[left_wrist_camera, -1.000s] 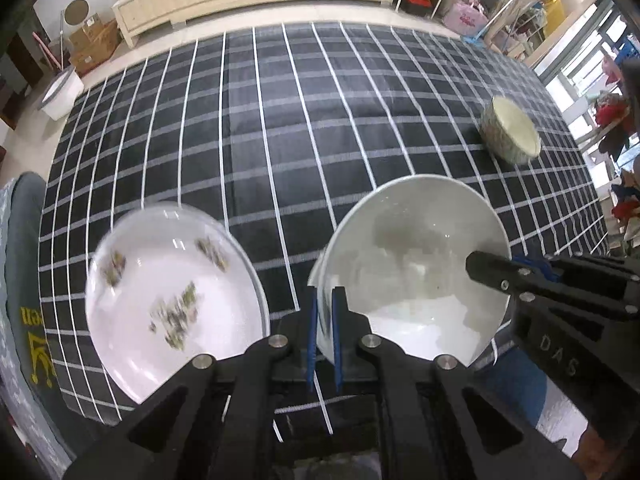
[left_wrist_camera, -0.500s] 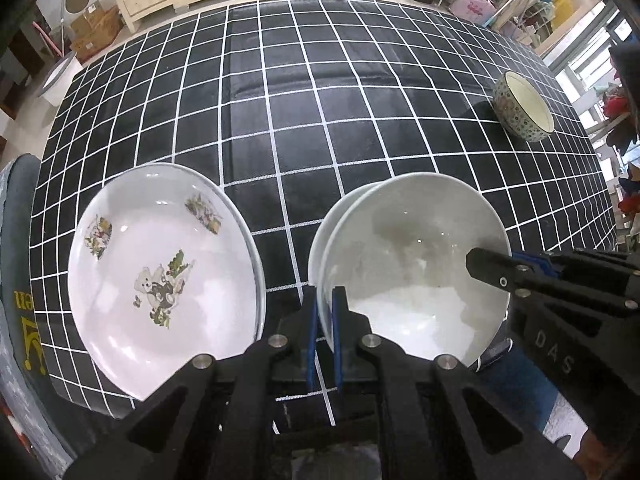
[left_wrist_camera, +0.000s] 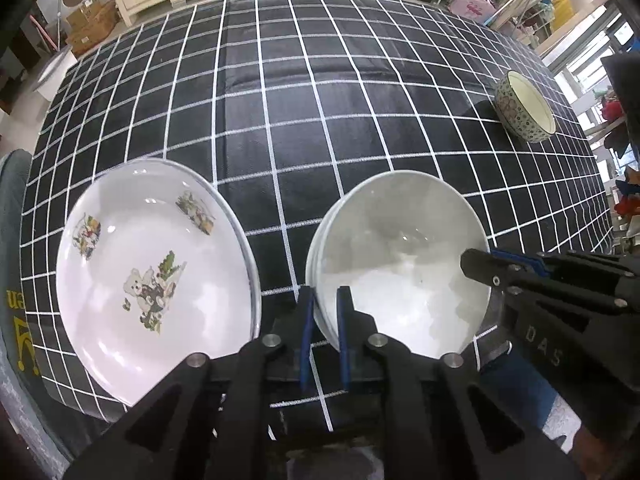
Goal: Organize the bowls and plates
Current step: 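Lower the second white bowl into the first bowl and release it, then reach to the green-speckled patterned bowl and grasp its rim with the left gripper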
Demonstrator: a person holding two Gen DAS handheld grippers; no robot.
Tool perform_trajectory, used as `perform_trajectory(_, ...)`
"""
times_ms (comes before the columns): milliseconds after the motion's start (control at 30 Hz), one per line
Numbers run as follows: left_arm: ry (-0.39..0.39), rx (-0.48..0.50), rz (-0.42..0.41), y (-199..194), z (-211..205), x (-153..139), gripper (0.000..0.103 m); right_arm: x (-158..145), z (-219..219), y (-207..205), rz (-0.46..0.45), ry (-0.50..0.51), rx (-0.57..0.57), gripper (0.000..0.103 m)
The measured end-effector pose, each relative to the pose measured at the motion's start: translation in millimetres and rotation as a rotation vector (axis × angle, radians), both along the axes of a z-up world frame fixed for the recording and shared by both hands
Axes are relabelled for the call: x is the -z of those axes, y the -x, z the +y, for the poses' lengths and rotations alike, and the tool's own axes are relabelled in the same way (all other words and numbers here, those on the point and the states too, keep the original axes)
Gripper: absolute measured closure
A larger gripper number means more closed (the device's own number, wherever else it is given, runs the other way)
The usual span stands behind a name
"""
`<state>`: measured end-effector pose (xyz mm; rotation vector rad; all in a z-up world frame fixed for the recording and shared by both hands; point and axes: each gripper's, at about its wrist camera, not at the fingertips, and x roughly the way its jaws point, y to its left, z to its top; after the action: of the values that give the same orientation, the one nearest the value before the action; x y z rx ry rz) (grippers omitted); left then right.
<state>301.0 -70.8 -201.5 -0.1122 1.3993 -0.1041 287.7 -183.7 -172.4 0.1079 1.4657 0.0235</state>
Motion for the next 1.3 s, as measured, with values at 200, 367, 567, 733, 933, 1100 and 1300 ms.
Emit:
perform_trajectory(200, -0.002, -0.009, -0.031, 3.6, 3.5, -11.7, 0.093, -11.1, -4.6, 4.8, -0.062, -0.026, 0.021, 0.091)
perform_trajectory(367, -0.005, -0.011, -0.068, 2.1, 3.3, -32.5, 0.091, -27.8, -10.9, 10.6, -0.103, -0.059, -0.003, 0.087)
perform_trajectory(567, 0.033, 0.006, -0.129, -12.0, -14.9, -64.3, 0.086, -56.5, -37.3, 13.9, -0.17, -0.068, 0.003, 0.072)
perform_trajectory(733, 0.04, 0.052, -0.166, -32.4, -48.0, -83.6, 0.081, -80.2, -83.6, 16.7, -0.215, -0.055, 0.072, 0.064)
perform_trajectory(933, 0.128, 0.061, -0.132, -68.9, -86.0, -91.3, 0.078, -99.7, -150.5, 4.1, -0.235, -0.094, 0.168, 0.064)
perform_trajectory(1100, 0.118, 0.088, -0.141, -101.6, -126.7, -93.5, 0.078, -99.4, -193.9, -9.0, -0.247, -0.11, 0.23, 0.064)
perform_trajectory(1300, 0.107, 0.147, -0.118, -138.2, -177.3, -84.6, 0.078, -89.3, -233.6, -24.9, -0.236, -0.12, 0.274, 0.064)
